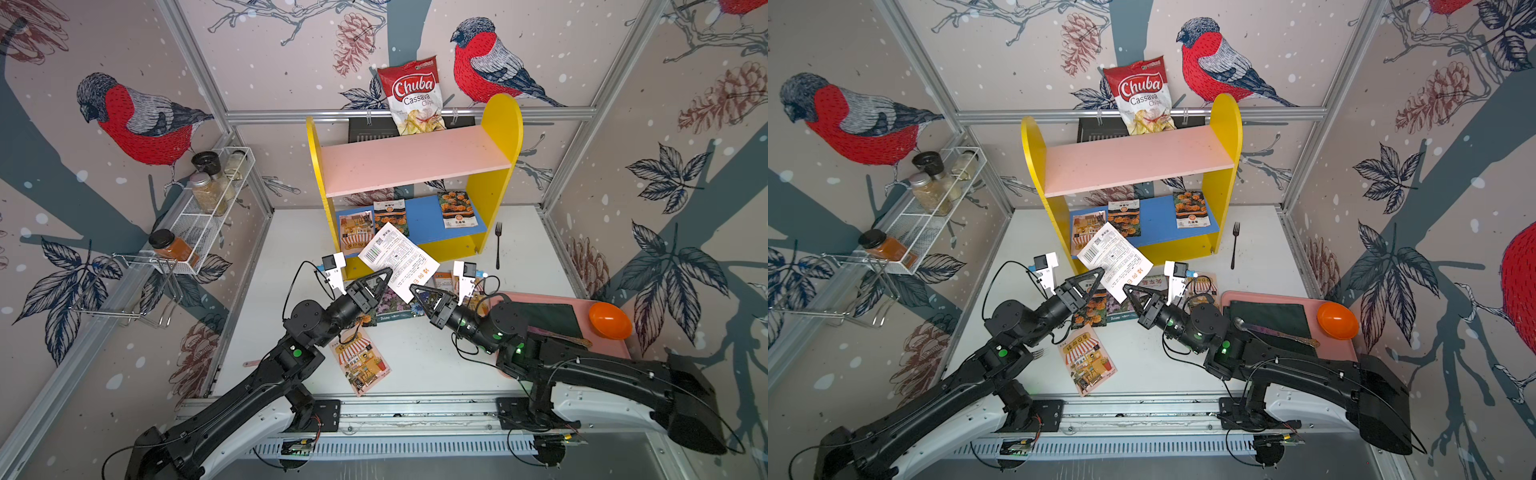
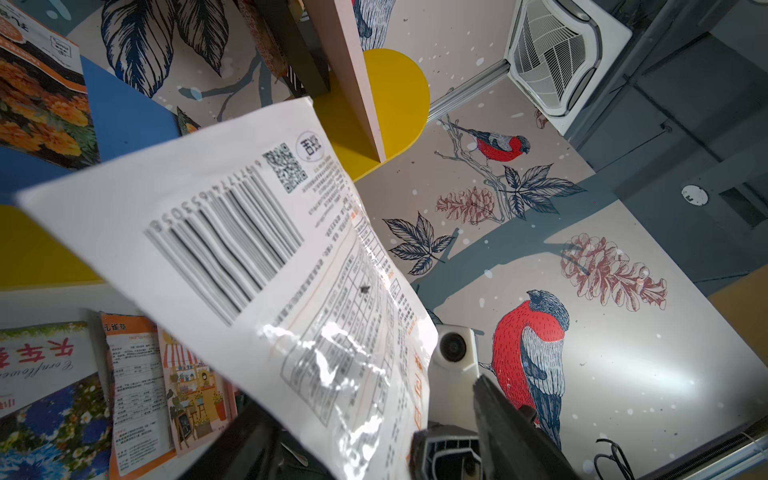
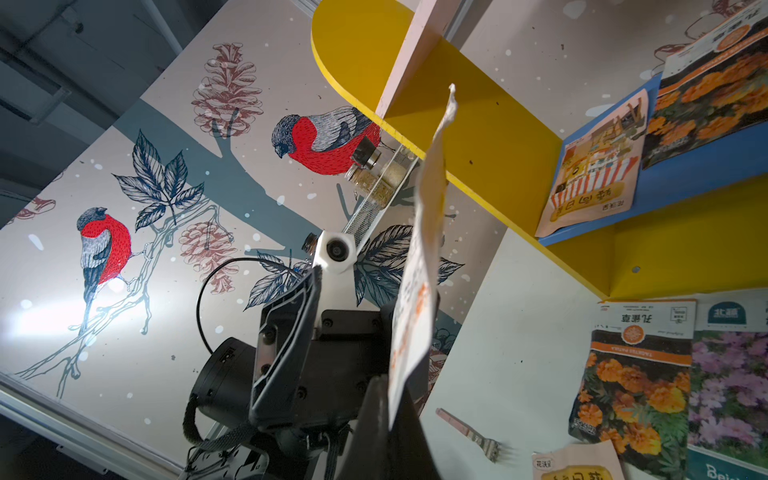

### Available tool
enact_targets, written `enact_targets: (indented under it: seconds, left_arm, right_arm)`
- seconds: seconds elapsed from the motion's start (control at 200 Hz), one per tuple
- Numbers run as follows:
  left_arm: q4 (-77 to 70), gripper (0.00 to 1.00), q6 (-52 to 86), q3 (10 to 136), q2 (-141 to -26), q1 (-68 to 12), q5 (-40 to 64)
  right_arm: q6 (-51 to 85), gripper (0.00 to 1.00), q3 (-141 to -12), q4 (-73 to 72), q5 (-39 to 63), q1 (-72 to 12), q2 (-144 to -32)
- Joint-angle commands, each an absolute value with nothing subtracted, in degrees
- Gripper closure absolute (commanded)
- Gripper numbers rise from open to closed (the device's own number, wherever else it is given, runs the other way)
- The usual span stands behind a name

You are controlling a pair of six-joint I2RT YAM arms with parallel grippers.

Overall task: Take the seed bag off the shelf
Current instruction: Pick up the seed packet from the shelf.

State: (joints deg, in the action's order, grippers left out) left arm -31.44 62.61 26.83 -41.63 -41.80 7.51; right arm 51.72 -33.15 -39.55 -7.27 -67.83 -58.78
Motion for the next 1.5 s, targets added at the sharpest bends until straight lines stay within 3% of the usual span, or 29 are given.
enact_targets:
  seconds: [0.0, 0.255, 0.525, 0.79, 1.046, 1.251, 1.496]
  left_arm:
    - [-35.1, 0.28, 63.3, 27.1, -41.8, -41.7, 7.6]
    - [-35.6, 0.29, 63.5, 26.5, -41.0, -41.7, 6.9]
    - [-37.2, 0.39, 63.9, 26.8, -41.3, -41.7, 6.9]
    - [-36.7, 0.72, 64.0, 26.7, -40.9, -41.7, 6.6]
    - [-36.3, 0.82, 64.1, 27.0, -41.0, -41.7, 6.4]
    - [-36.0, 0.98, 64.1, 27.4, -41.3, -41.7, 6.2]
    - [-33.0, 1.00, 63.9, 28.6, -40.6, -41.7, 5.5]
  right_arm:
    - [49.1, 1.00, -34.2, -41.4, -9.8, -69.0, -58.5]
    - [48.4, 1.00, -35.1, -40.4, -9.9, -69.9, -58.1]
    - [48.8, 1.00, -34.5, -41.4, -10.4, -71.0, -58.8]
    - [48.6, 1.00, -34.2, -41.5, -11.3, -71.4, -58.9]
    - [48.4, 1.00, -34.1, -41.4, -11.7, -71.5, -58.7]
    - [48.3, 1.00, -34.1, -41.0, -11.9, -71.6, -58.8]
    - [48.3, 0.78, -34.2, -39.7, -12.9, -71.7, -58.5]
